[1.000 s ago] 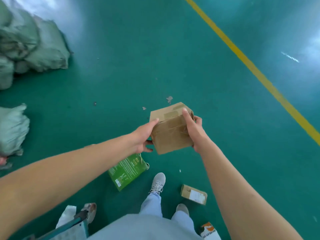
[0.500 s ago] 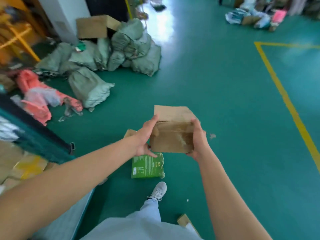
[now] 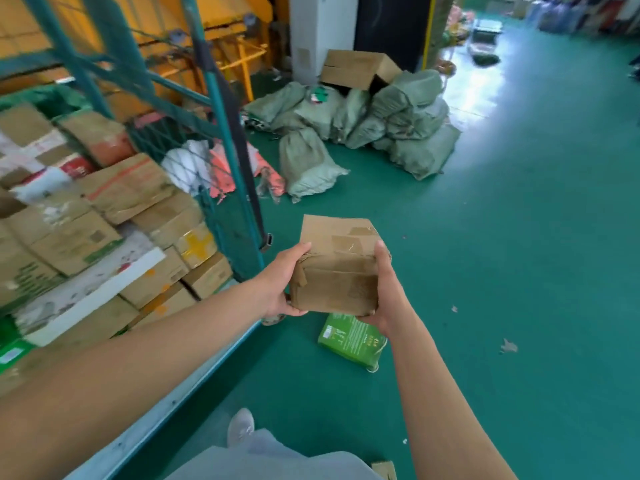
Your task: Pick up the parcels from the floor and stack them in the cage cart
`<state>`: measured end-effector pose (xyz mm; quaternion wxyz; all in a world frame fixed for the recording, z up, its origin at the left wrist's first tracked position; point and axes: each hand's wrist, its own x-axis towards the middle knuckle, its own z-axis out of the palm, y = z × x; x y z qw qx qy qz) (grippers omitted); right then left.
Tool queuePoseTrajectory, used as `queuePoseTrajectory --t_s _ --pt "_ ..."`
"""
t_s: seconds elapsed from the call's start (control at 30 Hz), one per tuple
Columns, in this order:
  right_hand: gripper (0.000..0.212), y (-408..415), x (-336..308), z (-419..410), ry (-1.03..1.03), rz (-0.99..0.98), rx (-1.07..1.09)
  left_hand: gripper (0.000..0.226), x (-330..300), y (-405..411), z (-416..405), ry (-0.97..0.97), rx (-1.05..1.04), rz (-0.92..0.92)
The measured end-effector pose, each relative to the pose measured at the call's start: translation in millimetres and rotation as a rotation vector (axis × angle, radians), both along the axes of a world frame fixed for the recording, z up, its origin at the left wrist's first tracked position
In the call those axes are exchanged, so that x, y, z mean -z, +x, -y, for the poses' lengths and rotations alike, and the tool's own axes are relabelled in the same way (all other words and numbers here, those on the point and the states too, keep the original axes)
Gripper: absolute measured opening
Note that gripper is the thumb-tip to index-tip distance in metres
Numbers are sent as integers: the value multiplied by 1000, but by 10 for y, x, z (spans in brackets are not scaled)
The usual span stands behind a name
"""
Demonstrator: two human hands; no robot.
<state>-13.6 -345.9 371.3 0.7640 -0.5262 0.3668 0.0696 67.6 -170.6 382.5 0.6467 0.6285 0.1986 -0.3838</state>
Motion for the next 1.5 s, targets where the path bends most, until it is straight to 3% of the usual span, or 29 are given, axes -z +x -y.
queuePoseTrajectory --t_s 0.17,0.2,0.3,0.33,0.37,0.47,0.57,0.87,0.97,1.5 --pt "106 252 62 -665 -7 -33 -56 50 -19 -48 -832 15 -139 12" --pt "100 297 30 -876 -23 -46 -81 49 -30 -72 -1043 10 -180 14" --pt "48 430 -58 -1476 -46 -34 -142 51 -42 -113 -1670 18 -276 19" --pt "40 461 -74 -1652 -50 -35 -143 55 -40 -119 -1859 15 -295 20" --pt "39 505 -76 -1908 -56 -44 -171 59 -49 -129 -2132 13 -318 16" --pt "65 574 -88 -2577 -12 -41 -288 51 -72 -158 -2776 21 -367 20" --pt "70 665 5 -3185 -2 -31 -316 48 -83 -205 -3384 32 -412 21" --pt "41 732 -105 -5122 -40 -17 -543 46 -102 -517 -5244 16 -608 57" --pt "44 744 -84 -5606 -54 13 -611 49 -88 -611 -5697 26 -675 42" --pt "53 1470 299 -7195 -46 -16 -849 49 153 -451 -6954 40 -984 7"
